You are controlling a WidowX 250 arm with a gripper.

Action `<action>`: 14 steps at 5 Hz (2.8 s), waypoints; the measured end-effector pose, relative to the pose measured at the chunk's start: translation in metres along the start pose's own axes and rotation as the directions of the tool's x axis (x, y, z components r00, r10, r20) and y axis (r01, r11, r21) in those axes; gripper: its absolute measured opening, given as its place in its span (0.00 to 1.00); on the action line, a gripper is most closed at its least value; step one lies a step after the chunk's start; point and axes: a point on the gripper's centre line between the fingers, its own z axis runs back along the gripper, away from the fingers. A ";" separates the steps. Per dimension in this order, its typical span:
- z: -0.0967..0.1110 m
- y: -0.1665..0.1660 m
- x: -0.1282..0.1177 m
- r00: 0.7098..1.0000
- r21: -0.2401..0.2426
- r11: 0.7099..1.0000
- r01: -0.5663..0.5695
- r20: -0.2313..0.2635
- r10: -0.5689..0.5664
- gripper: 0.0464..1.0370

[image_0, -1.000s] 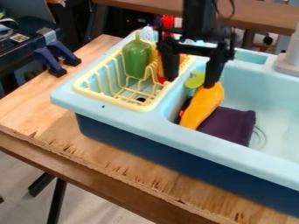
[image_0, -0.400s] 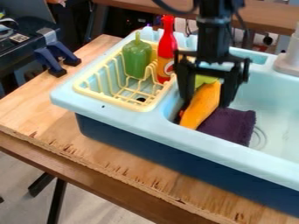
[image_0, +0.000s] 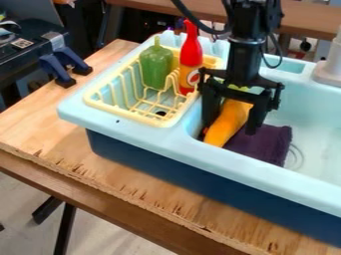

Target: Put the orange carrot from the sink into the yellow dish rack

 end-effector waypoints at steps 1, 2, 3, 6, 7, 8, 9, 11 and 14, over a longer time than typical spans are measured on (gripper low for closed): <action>0.000 0.000 0.002 1.000 -0.013 1.000 0.000 0.007 0.000 0.66; 0.008 0.004 -0.012 1.000 -0.035 0.999 -0.004 0.018 0.005 0.44; 0.044 0.013 -0.026 0.994 -0.058 0.998 0.001 0.106 0.006 0.35; 0.114 0.072 -0.069 0.965 -0.100 0.992 -0.072 0.244 0.095 0.31; 0.115 0.096 -0.059 0.950 -0.122 0.981 -0.151 0.256 0.178 0.31; 0.099 0.102 -0.045 0.940 -0.123 0.966 -0.226 0.232 0.250 0.31; 0.087 0.109 -0.034 0.917 -0.144 0.939 -0.313 0.212 0.338 0.31; 0.062 0.108 -0.022 0.893 -0.182 0.909 -0.374 0.195 0.406 0.31; 0.034 0.116 -0.030 0.873 -0.118 0.883 -0.454 0.138 0.467 0.69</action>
